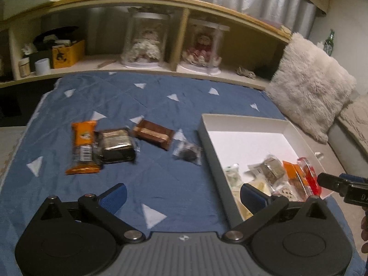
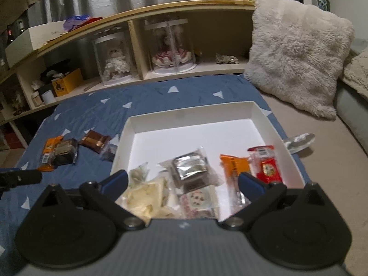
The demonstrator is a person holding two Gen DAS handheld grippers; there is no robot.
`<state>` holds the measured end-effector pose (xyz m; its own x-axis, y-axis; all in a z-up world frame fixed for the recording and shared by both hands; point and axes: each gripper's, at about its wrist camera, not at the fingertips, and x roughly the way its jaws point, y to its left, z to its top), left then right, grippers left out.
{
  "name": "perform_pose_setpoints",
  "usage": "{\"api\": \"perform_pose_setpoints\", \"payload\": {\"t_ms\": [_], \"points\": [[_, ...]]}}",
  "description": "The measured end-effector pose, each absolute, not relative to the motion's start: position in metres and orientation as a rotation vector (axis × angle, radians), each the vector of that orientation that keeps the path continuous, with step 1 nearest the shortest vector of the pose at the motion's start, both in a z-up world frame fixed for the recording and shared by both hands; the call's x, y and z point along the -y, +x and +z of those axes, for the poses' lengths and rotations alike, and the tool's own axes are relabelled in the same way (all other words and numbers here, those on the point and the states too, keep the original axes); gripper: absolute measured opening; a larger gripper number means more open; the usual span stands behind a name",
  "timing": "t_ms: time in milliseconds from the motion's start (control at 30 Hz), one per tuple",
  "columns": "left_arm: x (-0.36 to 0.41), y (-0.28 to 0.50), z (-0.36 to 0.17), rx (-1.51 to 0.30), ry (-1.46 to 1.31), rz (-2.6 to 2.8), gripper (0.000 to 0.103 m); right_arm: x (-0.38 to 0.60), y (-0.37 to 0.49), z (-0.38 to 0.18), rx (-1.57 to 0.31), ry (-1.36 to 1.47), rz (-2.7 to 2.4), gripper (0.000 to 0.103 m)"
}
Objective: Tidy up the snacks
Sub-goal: 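Move both tools back over the remaining snacks on the blanket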
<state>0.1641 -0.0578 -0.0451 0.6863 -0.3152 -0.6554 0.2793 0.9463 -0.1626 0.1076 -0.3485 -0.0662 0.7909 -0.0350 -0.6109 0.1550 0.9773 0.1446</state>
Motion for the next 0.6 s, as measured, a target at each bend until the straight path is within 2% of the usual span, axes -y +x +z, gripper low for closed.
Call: {"api": "perform_pose_setpoints", "payload": {"t_ms": [600], "points": [[-0.059, 0.171, -0.038, -0.691, -0.124, -0.152, 0.103, 0.291, 0.133, -0.073, -0.601, 0.185, 0.083, 0.102]]}}
